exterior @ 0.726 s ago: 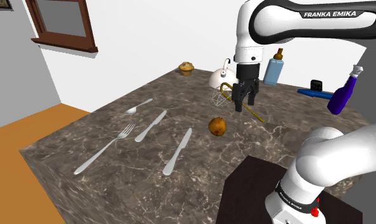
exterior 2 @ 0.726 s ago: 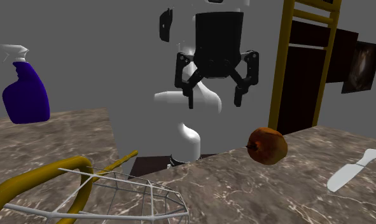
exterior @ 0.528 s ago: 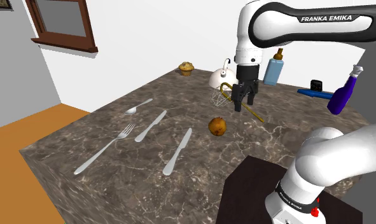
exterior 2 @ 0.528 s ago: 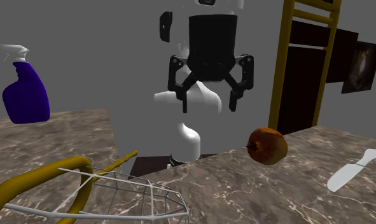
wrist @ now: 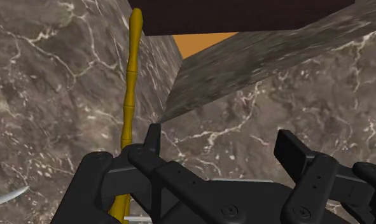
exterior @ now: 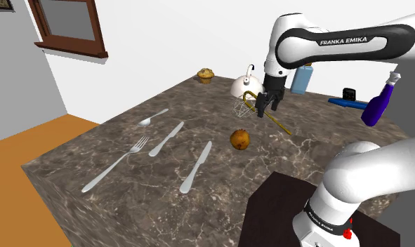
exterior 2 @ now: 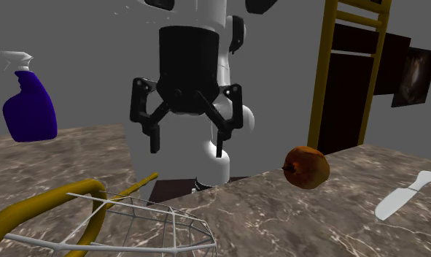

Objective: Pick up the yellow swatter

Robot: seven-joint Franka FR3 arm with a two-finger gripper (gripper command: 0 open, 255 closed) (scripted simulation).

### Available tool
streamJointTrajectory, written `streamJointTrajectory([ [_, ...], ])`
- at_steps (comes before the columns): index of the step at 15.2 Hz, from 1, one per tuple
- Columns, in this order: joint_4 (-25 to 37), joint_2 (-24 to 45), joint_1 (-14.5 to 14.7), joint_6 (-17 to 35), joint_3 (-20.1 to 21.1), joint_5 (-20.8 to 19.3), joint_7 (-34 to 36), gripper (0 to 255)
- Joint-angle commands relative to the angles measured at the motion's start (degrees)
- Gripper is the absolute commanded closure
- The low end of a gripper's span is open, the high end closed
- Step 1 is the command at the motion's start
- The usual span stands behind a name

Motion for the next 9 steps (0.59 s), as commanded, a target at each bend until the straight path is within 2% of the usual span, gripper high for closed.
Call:
streamJointTrajectory([
  [1,-0.7,0.3,-1.3,4.2,-1.2,-2.0,-0.8,0],
  [7,-1.9,3.5,-5.2,17.4,-5.3,-7.0,-2.8,0],
  [9,-3.3,3.7,-5.3,19.0,-5.4,-7.2,-2.6,0],
])
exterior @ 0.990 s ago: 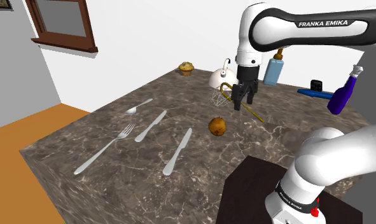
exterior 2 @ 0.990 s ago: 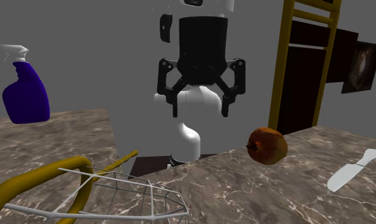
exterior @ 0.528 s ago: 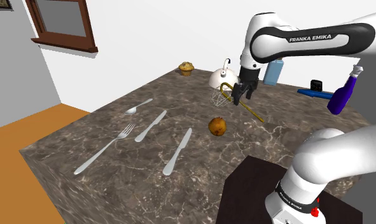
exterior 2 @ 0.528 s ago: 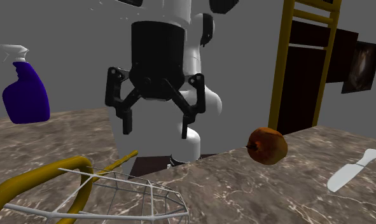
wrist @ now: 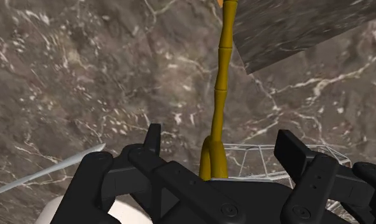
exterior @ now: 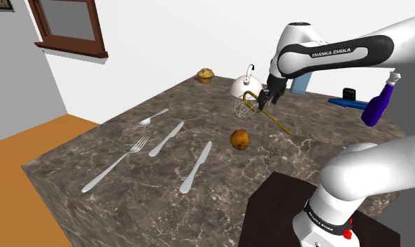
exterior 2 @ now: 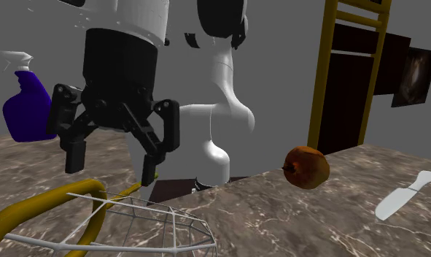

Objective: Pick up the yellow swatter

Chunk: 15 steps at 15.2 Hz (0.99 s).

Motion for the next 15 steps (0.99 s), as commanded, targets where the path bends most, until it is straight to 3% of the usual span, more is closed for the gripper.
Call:
streamJointTrajectory([
  [1,-1.3,0.4,-0.1,2.1,-0.1,-0.3,0.3,0],
  [7,-4.3,1.3,-0.3,5.9,-0.3,-0.8,0.8,0],
  [8,-4.3,1.4,-0.3,6.0,-0.3,-0.8,0.8,255],
  [15,-4.3,1.4,-0.4,6.0,-0.4,-0.8,0.7,255],
])
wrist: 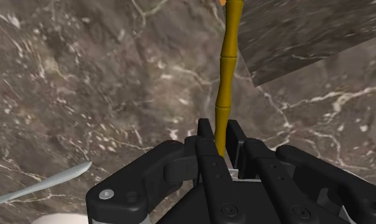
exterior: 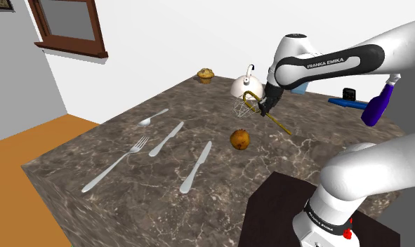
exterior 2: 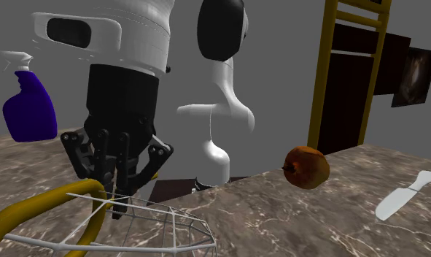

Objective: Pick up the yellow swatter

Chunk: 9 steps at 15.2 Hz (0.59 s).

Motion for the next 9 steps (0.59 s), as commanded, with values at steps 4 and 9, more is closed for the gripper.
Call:
streamJointTrajectory([
  [4,1.3,-0.5,0.1,-1.8,0.1,0.2,-0.2,255],
  [9,4.7,-1.2,0.3,-5.9,0.4,0.7,-0.6,255],
])
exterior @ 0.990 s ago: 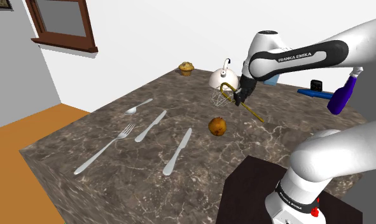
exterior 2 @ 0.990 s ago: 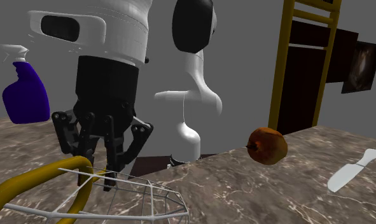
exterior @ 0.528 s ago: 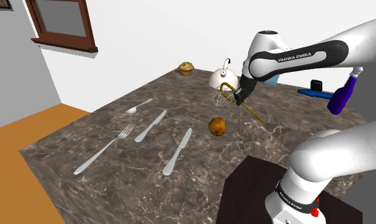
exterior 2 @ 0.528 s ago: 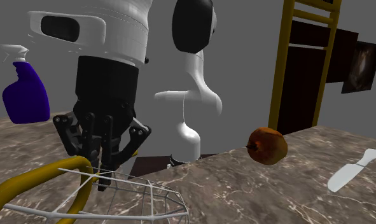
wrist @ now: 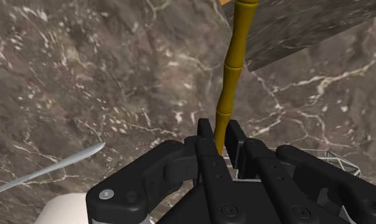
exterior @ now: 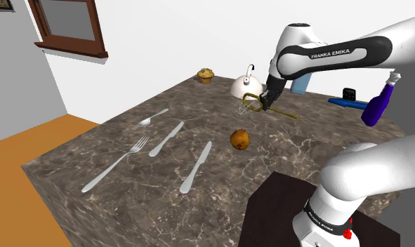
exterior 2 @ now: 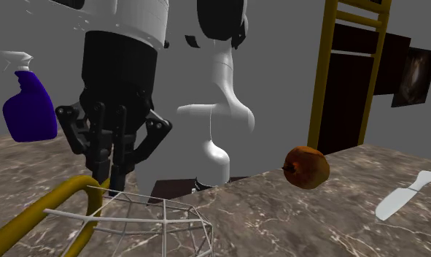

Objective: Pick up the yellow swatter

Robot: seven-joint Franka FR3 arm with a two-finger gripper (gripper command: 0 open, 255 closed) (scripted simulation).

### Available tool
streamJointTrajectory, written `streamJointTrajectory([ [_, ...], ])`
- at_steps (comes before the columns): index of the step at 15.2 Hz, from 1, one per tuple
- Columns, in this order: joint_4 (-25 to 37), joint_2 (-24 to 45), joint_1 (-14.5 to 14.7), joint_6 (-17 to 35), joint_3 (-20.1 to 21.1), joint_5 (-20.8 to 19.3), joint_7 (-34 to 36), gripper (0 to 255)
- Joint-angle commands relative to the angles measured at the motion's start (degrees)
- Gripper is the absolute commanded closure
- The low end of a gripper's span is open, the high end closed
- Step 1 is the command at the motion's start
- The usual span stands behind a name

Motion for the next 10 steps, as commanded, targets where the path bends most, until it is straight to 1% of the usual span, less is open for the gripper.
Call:
streamJointTrajectory([
  [1,1.4,-0.3,0.1,-1.7,0.1,0.2,-0.2,255],
  [8,6.6,-0.5,0.3,-7.1,0.5,0.8,-0.8,255],
  [10,6.7,-0.5,0.3,-7.2,0.5,0.8,-0.8,255],
])
